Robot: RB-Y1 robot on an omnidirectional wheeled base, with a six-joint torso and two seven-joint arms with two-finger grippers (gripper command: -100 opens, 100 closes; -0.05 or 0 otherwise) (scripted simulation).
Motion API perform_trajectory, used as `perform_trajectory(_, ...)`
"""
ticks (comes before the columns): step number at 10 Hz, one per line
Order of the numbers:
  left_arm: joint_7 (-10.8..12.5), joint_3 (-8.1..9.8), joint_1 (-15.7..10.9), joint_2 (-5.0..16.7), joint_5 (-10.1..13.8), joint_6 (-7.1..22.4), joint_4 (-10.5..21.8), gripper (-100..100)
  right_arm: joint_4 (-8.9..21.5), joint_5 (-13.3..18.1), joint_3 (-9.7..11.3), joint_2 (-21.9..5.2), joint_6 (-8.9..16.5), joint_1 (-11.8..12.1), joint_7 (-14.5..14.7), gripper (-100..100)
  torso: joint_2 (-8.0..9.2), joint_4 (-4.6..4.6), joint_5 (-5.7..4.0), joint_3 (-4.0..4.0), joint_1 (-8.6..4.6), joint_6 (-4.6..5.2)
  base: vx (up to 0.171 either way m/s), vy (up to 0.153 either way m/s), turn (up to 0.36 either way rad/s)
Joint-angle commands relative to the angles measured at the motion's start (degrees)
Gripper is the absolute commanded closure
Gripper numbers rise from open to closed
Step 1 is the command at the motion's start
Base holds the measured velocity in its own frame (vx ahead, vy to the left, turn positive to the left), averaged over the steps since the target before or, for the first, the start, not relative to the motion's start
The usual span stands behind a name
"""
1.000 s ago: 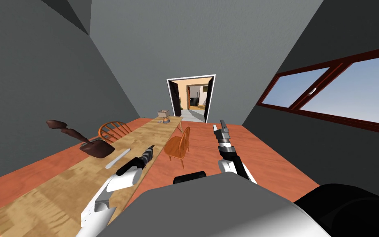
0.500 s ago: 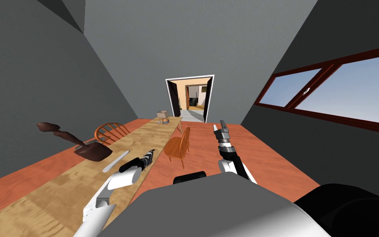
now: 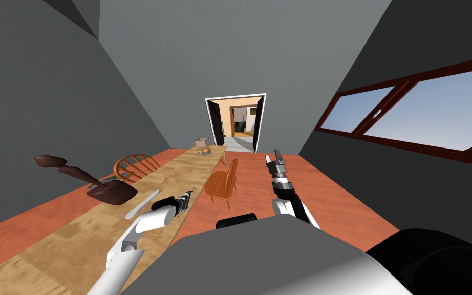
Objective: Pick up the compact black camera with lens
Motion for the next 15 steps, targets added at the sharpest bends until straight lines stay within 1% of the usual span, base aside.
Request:
perform_trajectory(1, -0.86, -0.59, -1.07, 1.23, 1.52, 2.86, 1.88, -100, 0.00, 0.00, 0.00, 0.00, 0.00, 0.00, 0.00, 0, 0.00, 0.00, 0.00, 0.00, 0.00, 0.00, 0.035, 0.056, -0.031)
perform_trajectory(2, -0.86, -0.59, -1.07, 1.23, 1.52, 3.89, 1.88, -100, 0.00, 0.00, 0.00, 0.00, 0.00, 0.00, 0.00, 0, -0.02, 0.00, 0.00, -0.01, 0.04, 0.01, 0.024, 0.048, -0.026)
perform_trajectory(3, -1.68, -1.17, -1.93, 2.21, 2.80, 5.65, 3.64, -100, 0.00, 0.00, 0.00, 0.00, 0.00, 0.00, 0.00, 0, 0.01, 0.00, 0.00, 0.01, 0.00, 0.00, 0.021, 0.061, -0.032)
perform_trajectory(4, -1.68, -1.17, -1.93, 2.21, 2.80, 6.47, 3.64, -100, 0.00, 0.00, 0.00, 0.00, 0.00, 0.00, 0.00, 0, 0.02, 0.01, 0.00, 0.01, 0.05, 0.00, 0.026, 0.062, -0.022)
perform_trajectory(5, -2.48, -1.77, -2.76, 3.14, 4.02, 8.60, 5.34, -100, 0.00, 0.00, 0.00, 0.00, 0.00, 0.00, 0.00, 0, 0.02, 0.00, 0.01, 0.01, 0.05, -0.01, 0.035, 0.069, -0.029)
perform_trajectory(6, -2.48, -1.77, -2.76, 3.14, 4.02, 8.92, 5.34, -100, 0.00, 0.00, 0.00, 0.00, 0.00, 0.00, 0.00, 0, -0.02, 0.00, 0.02, -0.01, 0.08, 0.00, 0.026, 0.052, -0.021)
perform_trajectory(7, -3.26, -2.37, -3.56, 4.02, 5.19, 10.97, 6.99, -100, 0.00, 0.00, 0.00, 0.00, 0.00, 0.00, 0.00, 0, 0.01, 0.00, 0.01, 0.00, 0.02, -0.01, 0.026, 0.064, -0.023)
perform_trajectory(8, -3.26, -2.37, -3.56, 4.02, 5.19, 11.23, 6.99, -100, 0.00, 0.00, 0.00, 0.00, 0.00, 0.00, 0.00, 0, 0.01, 0.00, 0.01, 0.00, 0.06, 0.00, 0.027, 0.058, -0.020)
perform_trajectory(9, -4.01, -2.95, -4.34, 4.88, 6.29, 13.41, 8.54, -100, 0.00, 0.00, 0.00, 0.00, 0.00, 0.00, 0.00, 0, 0.01, 0.00, 0.01, 0.01, 0.03, 0.00, 0.033, 0.056, -0.029)
perform_trajectory(11, -5.37, -4.02, -5.78, 6.53, 8.28, 16.88, 11.35, -100, 0.00, 0.00, 0.00, 0.00, 0.00, 0.00, 0.00, 0, -0.07, -0.01, 0.02, -0.04, 0.12, 0.00, 0.056, 0.091, -0.041)
perform_trajectory(12, -5.37, -4.02, -5.78, 6.53, 8.28, 17.33, 11.35, -100, 0.00, 0.00, 0.00, -0.01, 0.00, 0.00, 0.00, 0, -0.11, -0.02, 0.04, -0.06, 0.17, 0.00, 0.044, 0.078, -0.021)
perform_trajectory(15, -7.00, -5.27, -7.55, 8.84, 10.64, 21.95, 14.60, -100, 0.00, 0.00, 0.00, 0.00, 0.00, 0.00, 0.00, 0, -0.07, -0.01, 0.01, -0.04, 0.05, 0.00, 0.043, 0.063, -0.031)
